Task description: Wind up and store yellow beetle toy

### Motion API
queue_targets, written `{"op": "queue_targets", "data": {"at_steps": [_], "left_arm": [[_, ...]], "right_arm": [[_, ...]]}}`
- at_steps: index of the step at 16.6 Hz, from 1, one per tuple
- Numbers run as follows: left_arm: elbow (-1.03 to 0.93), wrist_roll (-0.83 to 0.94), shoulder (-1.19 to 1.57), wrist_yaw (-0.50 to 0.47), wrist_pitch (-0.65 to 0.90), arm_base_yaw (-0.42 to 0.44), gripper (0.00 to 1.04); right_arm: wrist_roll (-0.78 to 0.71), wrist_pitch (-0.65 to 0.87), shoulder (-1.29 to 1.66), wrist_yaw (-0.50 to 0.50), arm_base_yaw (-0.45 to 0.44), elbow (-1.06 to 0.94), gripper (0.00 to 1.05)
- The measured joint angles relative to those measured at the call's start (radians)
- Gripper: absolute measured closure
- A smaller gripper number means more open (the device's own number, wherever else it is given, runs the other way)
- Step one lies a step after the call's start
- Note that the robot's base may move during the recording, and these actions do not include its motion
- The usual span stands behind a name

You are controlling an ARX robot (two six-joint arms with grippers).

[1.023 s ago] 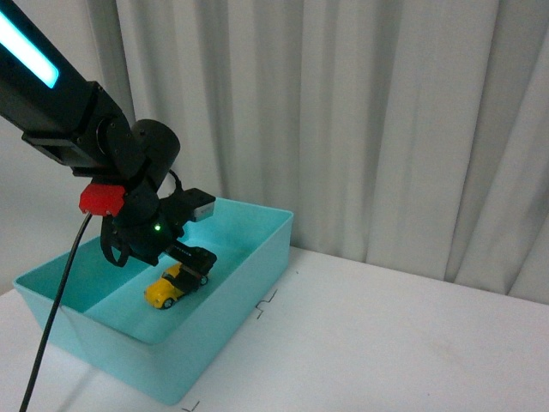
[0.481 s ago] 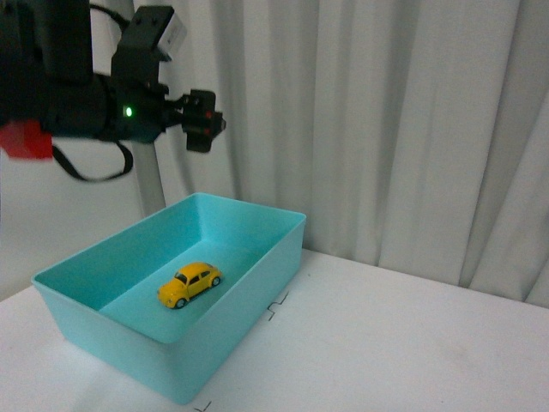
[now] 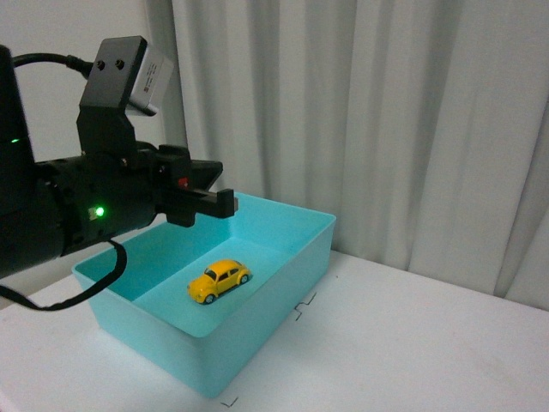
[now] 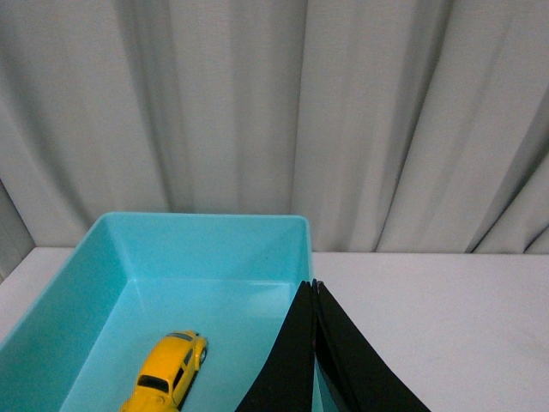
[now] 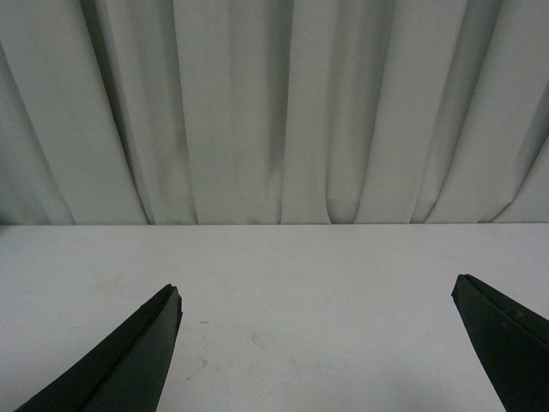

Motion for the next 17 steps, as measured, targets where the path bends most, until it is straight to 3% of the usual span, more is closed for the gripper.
{"op": "queue_targets", "data": {"at_steps": [8, 10, 11, 17], "left_arm": [[-0.177, -0.001, -0.288, -0.092, -0.089, -0.106, 1.03], [-0.200, -0.001, -0.349, -0.103, -0.121, -0.100, 1.03], [-0.227, -0.001, -0.345, -0.103, -0.058, -0.099, 1.03], [-0.280, -0.001, -0.547, -0.103, -0.238, -0.099, 1.03]], "right_arm": [[0.000, 0.000, 0.000, 0.000, 0.000, 0.000, 0.07], [0.000, 0.000, 0.000, 0.000, 0.000, 0.000, 0.07], [0.000, 0.000, 0.000, 0.000, 0.000, 0.000, 0.07], [0.000, 0.000, 0.000, 0.000, 0.000, 0.000, 0.07]]}}
